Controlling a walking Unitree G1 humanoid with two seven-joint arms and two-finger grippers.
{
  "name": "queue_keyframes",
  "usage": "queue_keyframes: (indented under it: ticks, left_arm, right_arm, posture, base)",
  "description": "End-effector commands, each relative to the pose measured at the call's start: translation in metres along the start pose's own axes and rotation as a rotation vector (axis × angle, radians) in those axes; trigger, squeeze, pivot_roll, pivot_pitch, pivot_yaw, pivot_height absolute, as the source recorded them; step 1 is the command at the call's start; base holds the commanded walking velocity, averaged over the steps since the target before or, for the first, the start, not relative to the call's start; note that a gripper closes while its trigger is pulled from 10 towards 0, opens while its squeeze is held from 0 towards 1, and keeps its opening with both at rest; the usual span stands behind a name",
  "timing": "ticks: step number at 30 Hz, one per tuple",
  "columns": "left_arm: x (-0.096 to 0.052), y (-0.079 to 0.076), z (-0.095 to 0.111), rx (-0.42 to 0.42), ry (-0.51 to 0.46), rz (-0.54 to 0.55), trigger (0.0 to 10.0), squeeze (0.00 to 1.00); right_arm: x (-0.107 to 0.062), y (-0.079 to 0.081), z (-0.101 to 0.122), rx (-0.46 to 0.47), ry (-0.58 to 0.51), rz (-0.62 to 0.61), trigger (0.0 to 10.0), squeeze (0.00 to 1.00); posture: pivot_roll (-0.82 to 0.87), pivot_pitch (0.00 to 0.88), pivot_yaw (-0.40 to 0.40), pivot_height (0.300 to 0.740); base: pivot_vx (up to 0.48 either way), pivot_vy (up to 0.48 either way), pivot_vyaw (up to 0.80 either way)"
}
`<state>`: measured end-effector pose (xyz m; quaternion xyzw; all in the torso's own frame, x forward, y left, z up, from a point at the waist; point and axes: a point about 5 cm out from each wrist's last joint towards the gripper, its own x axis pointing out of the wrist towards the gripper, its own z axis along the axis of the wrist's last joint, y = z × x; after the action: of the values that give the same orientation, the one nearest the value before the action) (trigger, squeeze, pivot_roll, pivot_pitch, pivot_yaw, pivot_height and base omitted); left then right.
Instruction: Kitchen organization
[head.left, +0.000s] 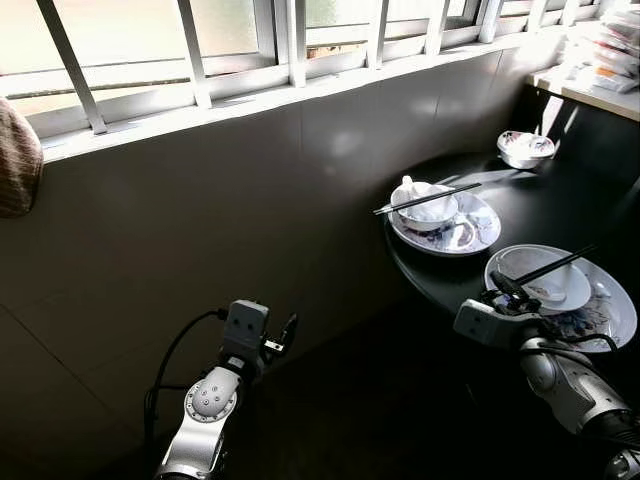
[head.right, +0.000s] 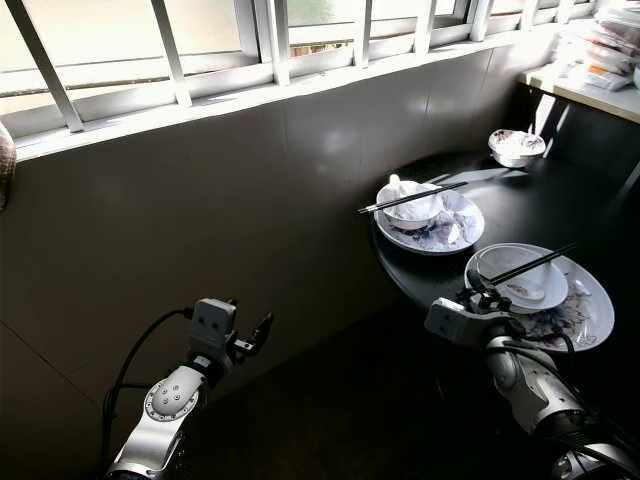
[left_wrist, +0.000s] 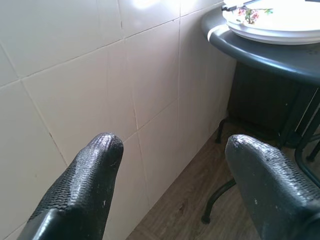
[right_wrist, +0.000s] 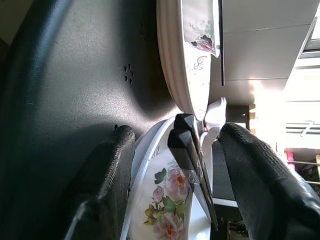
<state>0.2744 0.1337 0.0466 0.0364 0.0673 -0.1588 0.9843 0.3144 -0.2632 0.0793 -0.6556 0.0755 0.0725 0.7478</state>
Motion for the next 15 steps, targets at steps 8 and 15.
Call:
queue_keyframes:
  ticks: [8, 15]
  left_arm:
    - [0.0018, 0.0012, 0.0018, -0.012, -0.003, 0.008, 10.0, 0.0]
    - [0.0017, 0.0012, 0.0016, -0.012, -0.002, 0.008, 10.0, 0.0]
  right_arm:
    - [0.0057, -0.0119, -0.0088, -0.059, -0.005, -0.045, 10.0, 0.0]
    - [0.0058, -0.0112, -0.0125, -0.075, 0.009, -0.046, 10.0, 0.0]
  posture:
    - [0.02, 0.0, 0.02, 0.74]
    - [0.02, 0.0, 0.017, 0.74]
  base:
    - [0.0, 0.0, 0.0]
    - [0.0, 0.0, 0.0]
